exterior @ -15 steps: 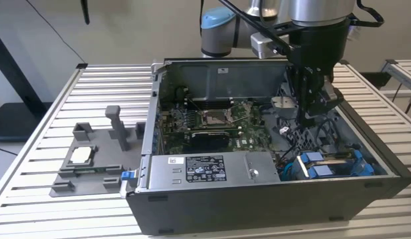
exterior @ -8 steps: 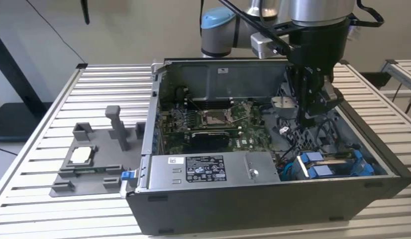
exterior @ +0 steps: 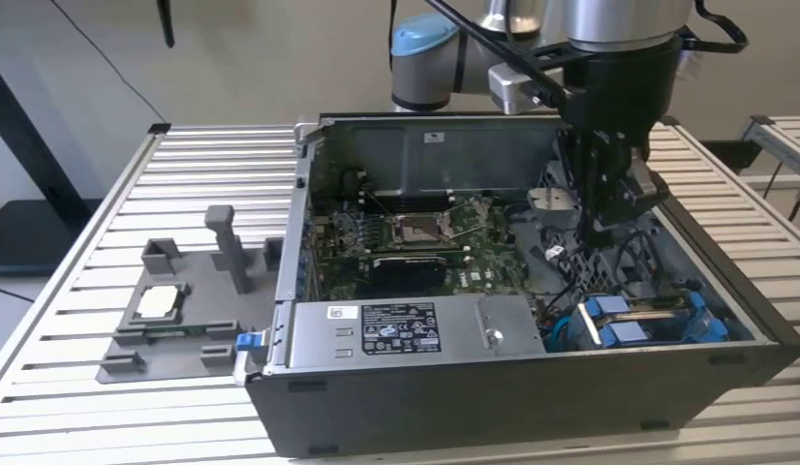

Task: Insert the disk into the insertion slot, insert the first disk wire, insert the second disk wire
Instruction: 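Insert the second disk wire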

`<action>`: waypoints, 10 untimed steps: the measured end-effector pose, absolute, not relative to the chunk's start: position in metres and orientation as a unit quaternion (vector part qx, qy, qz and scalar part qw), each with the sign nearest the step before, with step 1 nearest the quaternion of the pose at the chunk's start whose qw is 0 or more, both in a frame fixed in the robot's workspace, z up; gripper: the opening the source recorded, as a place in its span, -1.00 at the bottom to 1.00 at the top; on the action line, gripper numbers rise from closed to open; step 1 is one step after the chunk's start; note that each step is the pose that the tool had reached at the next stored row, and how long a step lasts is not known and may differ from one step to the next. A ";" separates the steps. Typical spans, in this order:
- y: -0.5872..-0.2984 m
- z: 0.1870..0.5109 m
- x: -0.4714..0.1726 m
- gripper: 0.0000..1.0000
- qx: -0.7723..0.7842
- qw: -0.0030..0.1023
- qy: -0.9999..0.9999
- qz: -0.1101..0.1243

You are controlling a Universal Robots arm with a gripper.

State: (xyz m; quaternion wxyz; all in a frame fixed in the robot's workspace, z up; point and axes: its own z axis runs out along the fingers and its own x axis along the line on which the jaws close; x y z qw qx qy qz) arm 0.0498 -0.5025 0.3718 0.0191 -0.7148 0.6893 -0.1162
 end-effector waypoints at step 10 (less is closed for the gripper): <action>-0.516 0.369 0.062 -0.69 -0.717 0.005 0.690 -0.095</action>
